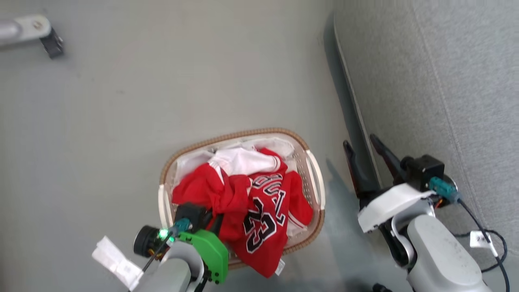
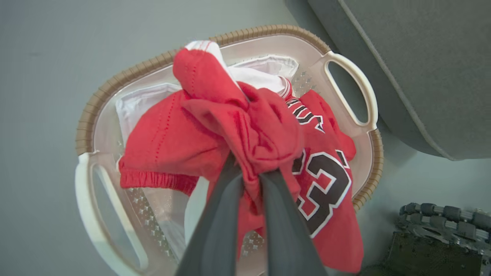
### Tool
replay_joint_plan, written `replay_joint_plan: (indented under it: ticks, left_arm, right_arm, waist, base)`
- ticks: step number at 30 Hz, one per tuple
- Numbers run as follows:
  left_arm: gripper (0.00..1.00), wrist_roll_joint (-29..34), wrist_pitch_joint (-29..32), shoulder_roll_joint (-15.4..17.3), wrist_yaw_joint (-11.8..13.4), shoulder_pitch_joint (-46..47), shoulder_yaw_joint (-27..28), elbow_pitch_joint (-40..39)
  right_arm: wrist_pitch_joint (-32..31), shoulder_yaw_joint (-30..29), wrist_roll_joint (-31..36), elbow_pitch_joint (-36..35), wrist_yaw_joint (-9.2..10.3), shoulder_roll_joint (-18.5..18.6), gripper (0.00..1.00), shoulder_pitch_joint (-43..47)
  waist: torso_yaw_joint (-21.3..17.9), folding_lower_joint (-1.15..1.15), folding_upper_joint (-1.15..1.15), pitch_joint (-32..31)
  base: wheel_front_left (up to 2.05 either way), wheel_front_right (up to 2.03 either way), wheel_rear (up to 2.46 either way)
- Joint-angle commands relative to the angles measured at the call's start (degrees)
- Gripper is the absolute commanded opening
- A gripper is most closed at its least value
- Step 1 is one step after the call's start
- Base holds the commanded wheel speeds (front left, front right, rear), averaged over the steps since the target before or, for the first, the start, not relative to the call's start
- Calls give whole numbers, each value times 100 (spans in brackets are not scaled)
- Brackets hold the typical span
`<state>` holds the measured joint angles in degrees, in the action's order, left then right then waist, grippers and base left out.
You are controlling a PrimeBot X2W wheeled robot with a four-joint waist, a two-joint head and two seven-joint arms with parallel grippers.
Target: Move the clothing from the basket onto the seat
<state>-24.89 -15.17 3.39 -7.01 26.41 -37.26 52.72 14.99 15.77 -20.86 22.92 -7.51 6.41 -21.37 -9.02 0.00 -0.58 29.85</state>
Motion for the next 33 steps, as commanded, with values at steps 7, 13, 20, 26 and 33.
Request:
replay_joint_plan:
  ticks: [7,13,20,26,33]
  left_arm:
    - [0,351,-1,12,14,-691,801,-975]
    - [0,705,-1,-27,-26,-725,1216,-1943]
    - [0,707,-1,-44,-49,-406,1235,-3024]
    - [0,707,2,-43,-52,-224,1141,-3532]
    - [0,600,1,-42,-30,-385,1006,-3695]
  right_arm:
    - [28,-47,19,164,4,97,100,502]
    - [28,106,66,250,4,109,100,762]
    - [28,299,46,322,4,108,100,987]
    - [29,887,151,151,4,158,100,931]
    - [28,1638,408,-682,4,231,100,282]
  waist:
    - [570,0,58,-1578]
    - [732,0,58,-2005]
    - [784,0,58,-2360]
    - [724,0,58,-2475]
    - [668,0,58,-2538]
  base:
    - [0,0,0]
    - [0,0,0]
    - [0,0,0]
    - [0,0,0]
    - [0,0,0]
